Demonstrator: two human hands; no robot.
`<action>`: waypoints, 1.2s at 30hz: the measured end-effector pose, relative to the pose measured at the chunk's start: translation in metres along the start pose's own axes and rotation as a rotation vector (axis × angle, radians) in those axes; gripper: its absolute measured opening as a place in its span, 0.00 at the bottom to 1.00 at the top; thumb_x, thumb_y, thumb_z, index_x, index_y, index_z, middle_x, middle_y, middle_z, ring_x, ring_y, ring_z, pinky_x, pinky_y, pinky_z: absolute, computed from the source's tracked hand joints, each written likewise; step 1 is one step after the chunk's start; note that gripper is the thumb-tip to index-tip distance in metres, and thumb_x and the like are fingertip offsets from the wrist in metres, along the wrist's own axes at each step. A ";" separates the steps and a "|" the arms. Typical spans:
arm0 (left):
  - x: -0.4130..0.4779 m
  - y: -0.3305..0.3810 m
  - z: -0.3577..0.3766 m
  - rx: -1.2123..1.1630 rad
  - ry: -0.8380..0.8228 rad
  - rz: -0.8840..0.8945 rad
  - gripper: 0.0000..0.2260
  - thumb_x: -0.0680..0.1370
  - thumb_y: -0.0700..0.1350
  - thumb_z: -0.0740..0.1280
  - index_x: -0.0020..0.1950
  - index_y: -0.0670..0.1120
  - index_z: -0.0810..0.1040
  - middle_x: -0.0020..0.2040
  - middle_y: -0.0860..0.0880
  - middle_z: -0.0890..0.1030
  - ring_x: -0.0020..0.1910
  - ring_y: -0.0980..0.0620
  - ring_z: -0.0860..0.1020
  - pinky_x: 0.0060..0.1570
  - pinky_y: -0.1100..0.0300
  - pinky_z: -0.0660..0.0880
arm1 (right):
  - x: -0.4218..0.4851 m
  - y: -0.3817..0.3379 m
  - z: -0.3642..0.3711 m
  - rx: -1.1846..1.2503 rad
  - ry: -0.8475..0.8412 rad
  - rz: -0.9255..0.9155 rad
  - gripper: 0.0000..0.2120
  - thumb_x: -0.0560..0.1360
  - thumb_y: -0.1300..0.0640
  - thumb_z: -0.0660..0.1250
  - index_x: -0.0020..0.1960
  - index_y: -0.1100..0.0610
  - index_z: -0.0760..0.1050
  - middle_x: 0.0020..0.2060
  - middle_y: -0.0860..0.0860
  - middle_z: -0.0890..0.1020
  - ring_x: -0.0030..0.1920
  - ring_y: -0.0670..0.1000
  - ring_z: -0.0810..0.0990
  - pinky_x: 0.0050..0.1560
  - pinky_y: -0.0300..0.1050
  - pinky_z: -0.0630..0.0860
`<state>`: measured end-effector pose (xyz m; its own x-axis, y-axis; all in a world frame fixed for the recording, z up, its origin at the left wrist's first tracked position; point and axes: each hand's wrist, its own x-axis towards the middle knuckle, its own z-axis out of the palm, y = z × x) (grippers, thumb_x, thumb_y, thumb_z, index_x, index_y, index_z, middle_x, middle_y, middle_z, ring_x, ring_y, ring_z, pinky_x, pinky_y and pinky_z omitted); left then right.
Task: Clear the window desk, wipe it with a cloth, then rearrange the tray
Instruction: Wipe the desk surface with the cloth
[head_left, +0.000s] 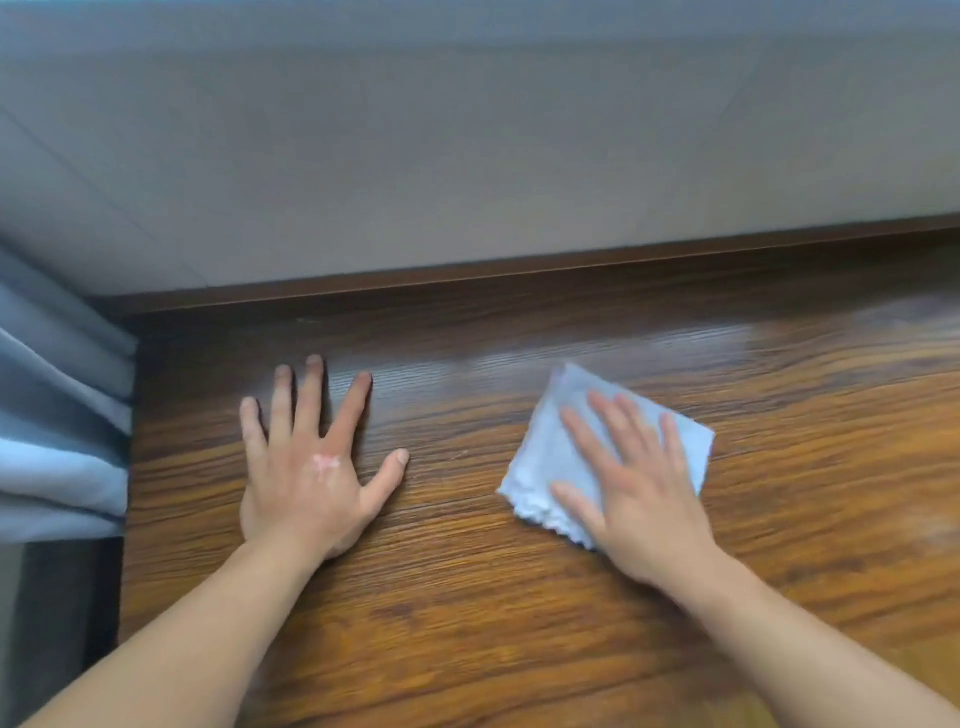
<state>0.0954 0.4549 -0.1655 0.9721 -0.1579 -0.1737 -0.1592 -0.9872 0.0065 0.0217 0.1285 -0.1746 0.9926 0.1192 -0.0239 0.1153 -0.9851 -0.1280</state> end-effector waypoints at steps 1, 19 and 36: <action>0.000 0.000 -0.001 0.000 0.000 0.000 0.39 0.76 0.75 0.43 0.82 0.57 0.59 0.83 0.41 0.57 0.82 0.37 0.52 0.78 0.33 0.51 | 0.023 0.032 -0.008 -0.028 0.009 0.189 0.35 0.78 0.31 0.52 0.81 0.46 0.60 0.79 0.54 0.63 0.79 0.60 0.61 0.74 0.69 0.60; -0.002 -0.003 0.002 -0.113 0.088 -0.007 0.30 0.79 0.61 0.53 0.79 0.53 0.67 0.81 0.40 0.62 0.80 0.37 0.57 0.77 0.34 0.52 | 0.122 -0.091 0.000 0.013 -0.149 -0.452 0.35 0.79 0.37 0.55 0.81 0.52 0.58 0.81 0.53 0.58 0.82 0.54 0.51 0.78 0.69 0.43; -0.001 -0.006 0.001 -0.074 0.044 -0.041 0.31 0.79 0.64 0.51 0.80 0.55 0.64 0.81 0.41 0.61 0.81 0.38 0.54 0.78 0.36 0.49 | 0.083 0.149 -0.035 0.094 0.065 0.795 0.42 0.74 0.28 0.46 0.81 0.50 0.55 0.80 0.54 0.58 0.80 0.55 0.54 0.76 0.70 0.49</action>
<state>0.0956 0.4611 -0.1660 0.9844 -0.1162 -0.1322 -0.1073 -0.9915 0.0730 0.1225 -0.0129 -0.1609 0.7768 -0.6239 -0.0855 -0.6279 -0.7572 -0.1799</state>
